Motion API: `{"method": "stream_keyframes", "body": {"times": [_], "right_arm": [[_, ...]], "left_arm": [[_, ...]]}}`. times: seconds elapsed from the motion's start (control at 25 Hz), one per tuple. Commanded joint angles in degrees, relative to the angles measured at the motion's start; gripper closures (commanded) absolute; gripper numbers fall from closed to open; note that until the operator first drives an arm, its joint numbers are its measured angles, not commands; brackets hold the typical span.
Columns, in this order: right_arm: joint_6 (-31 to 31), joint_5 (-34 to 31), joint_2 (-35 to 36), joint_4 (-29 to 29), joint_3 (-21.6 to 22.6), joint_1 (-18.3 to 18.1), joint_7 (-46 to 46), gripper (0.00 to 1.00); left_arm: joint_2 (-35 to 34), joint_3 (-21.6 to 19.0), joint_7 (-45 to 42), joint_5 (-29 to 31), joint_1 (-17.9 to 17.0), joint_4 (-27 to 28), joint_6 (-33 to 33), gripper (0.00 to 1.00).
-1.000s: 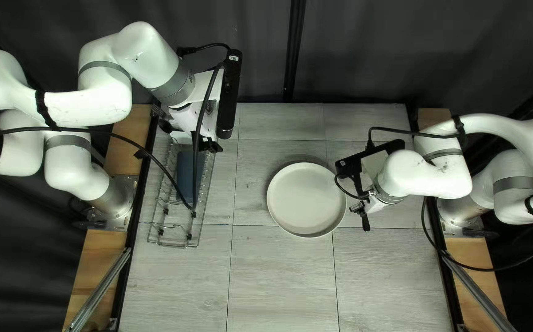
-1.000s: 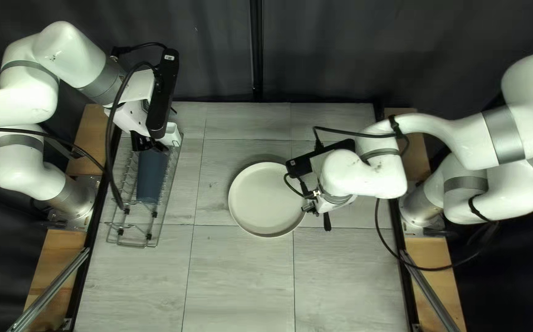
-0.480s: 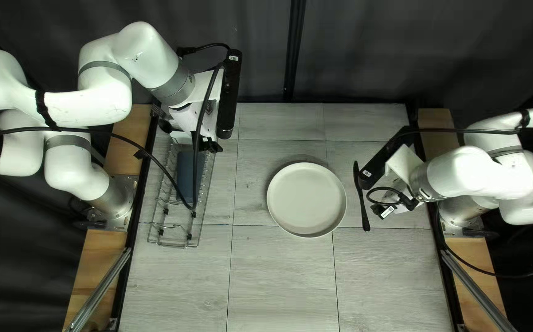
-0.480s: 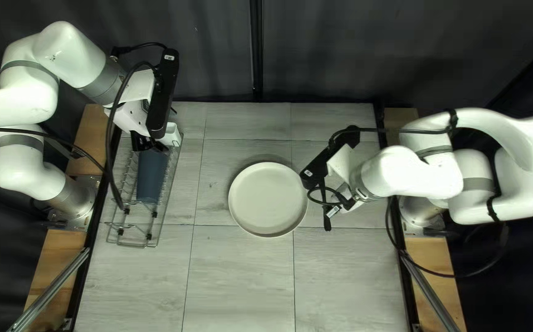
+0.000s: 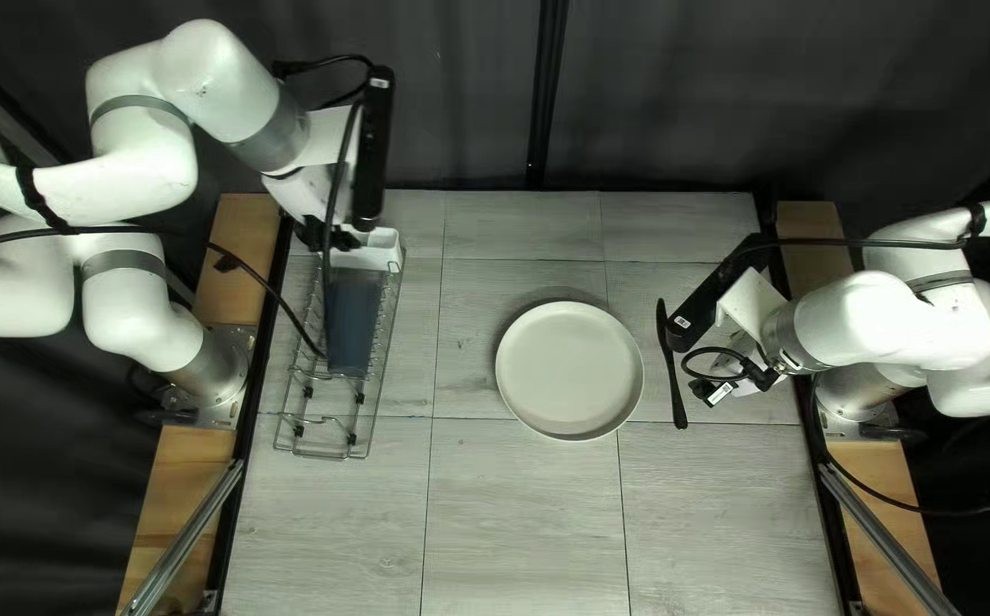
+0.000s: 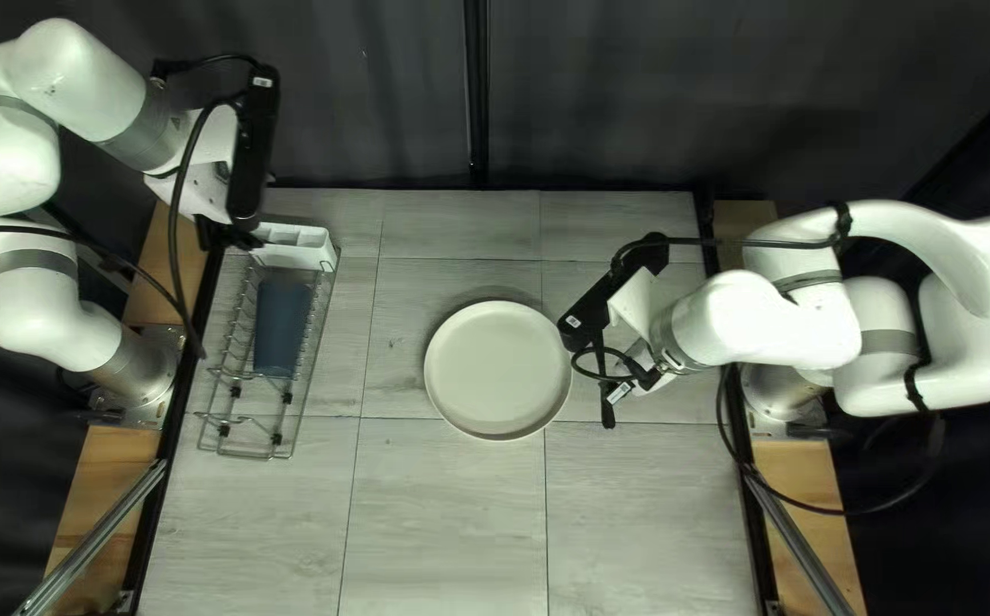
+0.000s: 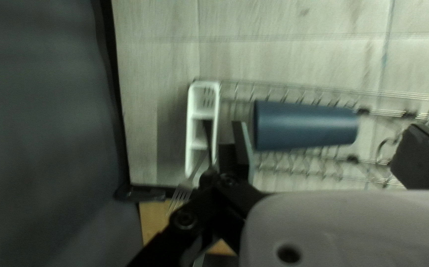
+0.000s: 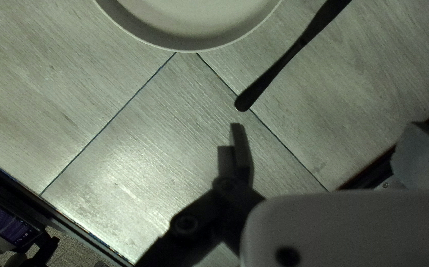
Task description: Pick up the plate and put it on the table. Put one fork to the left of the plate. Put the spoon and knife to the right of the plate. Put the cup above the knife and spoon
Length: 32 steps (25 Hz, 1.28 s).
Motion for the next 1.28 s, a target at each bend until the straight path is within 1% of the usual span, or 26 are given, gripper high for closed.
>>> {"method": "stream_keyframes", "body": {"times": [0.04,0.12,0.2,0.28,0.36,0.4,0.48,0.52,0.6,0.72,0.8,1.04,1.28], "right_arm": [[0.00,0.00,0.00,0.00,0.00,0.00,0.00,0.00],[0.00,0.00,0.00,0.00,0.00,0.00,0.00,0.00],[0.00,0.00,0.00,0.00,0.00,0.00,0.00,0.00],[0.00,0.00,0.00,0.00,0.00,0.00,0.00,0.00],[0.00,0.00,0.00,0.00,0.00,0.00,0.00,0.00],[0.00,0.00,0.00,0.00,0.00,0.00,0.00,0.00],[0.00,0.00,0.00,0.00,0.00,0.00,0.00,0.00],[0.00,0.00,0.00,0.00,0.00,0.00,0.00,0.00],[0.00,0.00,0.00,0.00,0.00,0.00,0.00,0.00],[0.00,0.00,0.00,0.00,0.00,0.00,0.00,0.00],[0.00,0.00,0.00,0.00,0.00,0.00,0.00,0.00],[0.00,0.00,0.00,0.00,0.00,0.00,0.00,0.00],[0.00,0.00,0.00,0.00,0.00,0.00,0.00,0.00]], "left_arm": [[-0.64,1.26,0.06,2.48,2.28,-3.39,-1.33,0.00],[0.42,1.95,0.06,3.59,3.14,-5.24,-3.45,0.00],[1.31,1.47,-1.15,4.55,3.98,-6.37,-4.64,0.00],[1.07,1.44,-1.82,5.18,4.66,-8.03,-5.66,0.00],[0.24,2.01,-2.39,6.14,5.87,-10.88,-7.49,0.00],[-0.24,2.53,-2.58,6.79,6.70,-12.62,-8.73,0.00],[-0.93,3.42,-2.28,7.62,7.76,-14.38,-10.20,0.00],[-1.09,4.70,-1.31,8.13,8.41,-15.25,-11.42,0.00],[-0.35,6.30,-0.06,8.60,8.88,-15.88,-13.21,0.00],[1.81,7.43,0.21,9.32,9.38,-16.83,-16.41,0.00],[2.01,7.24,-0.39,9.79,9.92,-17.64,-17.24,0.00],[-0.28,5.22,-3.41,10.55,11.24,-20.26,-16.74,0.00],[-0.46,3.85,-5.50,10.83,11.77,-20.96,-16.31,0.00]]}}
